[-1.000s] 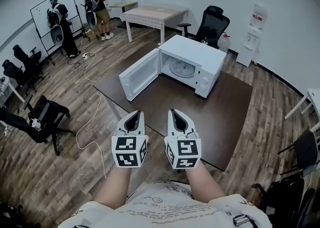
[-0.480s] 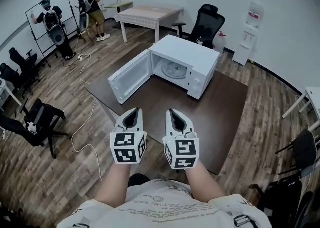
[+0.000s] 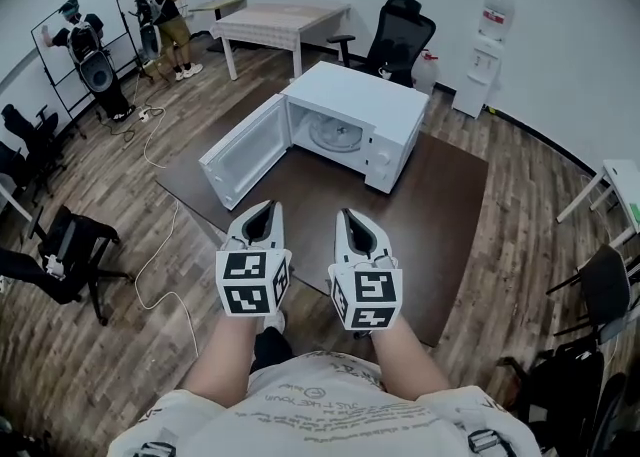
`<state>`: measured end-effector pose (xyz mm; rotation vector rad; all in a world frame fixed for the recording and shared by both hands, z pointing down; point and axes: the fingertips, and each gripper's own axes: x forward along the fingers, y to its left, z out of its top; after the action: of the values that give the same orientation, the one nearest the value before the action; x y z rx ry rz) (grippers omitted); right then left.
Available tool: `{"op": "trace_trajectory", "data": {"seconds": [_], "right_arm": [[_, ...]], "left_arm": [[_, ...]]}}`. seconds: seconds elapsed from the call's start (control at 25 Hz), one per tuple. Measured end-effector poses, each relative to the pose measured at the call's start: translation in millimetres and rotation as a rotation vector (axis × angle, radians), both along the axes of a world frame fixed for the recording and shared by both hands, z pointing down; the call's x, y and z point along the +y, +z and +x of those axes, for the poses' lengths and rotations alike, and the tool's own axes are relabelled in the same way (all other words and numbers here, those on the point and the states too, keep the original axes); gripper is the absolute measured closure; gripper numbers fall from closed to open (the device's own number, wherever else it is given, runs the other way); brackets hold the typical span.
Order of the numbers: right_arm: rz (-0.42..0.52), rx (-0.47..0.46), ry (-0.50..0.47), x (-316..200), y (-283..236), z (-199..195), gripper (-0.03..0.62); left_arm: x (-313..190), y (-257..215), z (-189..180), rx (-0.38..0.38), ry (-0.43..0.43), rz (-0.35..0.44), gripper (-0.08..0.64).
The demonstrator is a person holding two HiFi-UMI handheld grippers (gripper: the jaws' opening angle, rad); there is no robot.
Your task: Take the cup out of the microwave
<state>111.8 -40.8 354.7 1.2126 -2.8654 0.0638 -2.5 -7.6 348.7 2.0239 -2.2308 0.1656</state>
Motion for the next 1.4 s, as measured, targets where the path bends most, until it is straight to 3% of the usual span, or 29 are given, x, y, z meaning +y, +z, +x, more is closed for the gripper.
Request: {"op": "trace_trajectory", "data": {"seconds": [0.56,1.04,1.4], "right_arm": [[0.001,0.038,0.045,-45.9,8.2,-52.8,0.581],[-0.009,0.036,0.209,-111.6,-3.8,-65.6,0.581],[-0.061,0.017,0.379,-157.0,5.8,-75.5,0.581]], "left_arm": [[-55.9,11.0,-54.1,0.016,0.049,-0.013,0.552],[-140.6,0.9,-76.2,0.023,0.200,-0.013,0.552],[-200.1,16.9,-94.0,0.043,0.341,-0.057,0.552]]}}
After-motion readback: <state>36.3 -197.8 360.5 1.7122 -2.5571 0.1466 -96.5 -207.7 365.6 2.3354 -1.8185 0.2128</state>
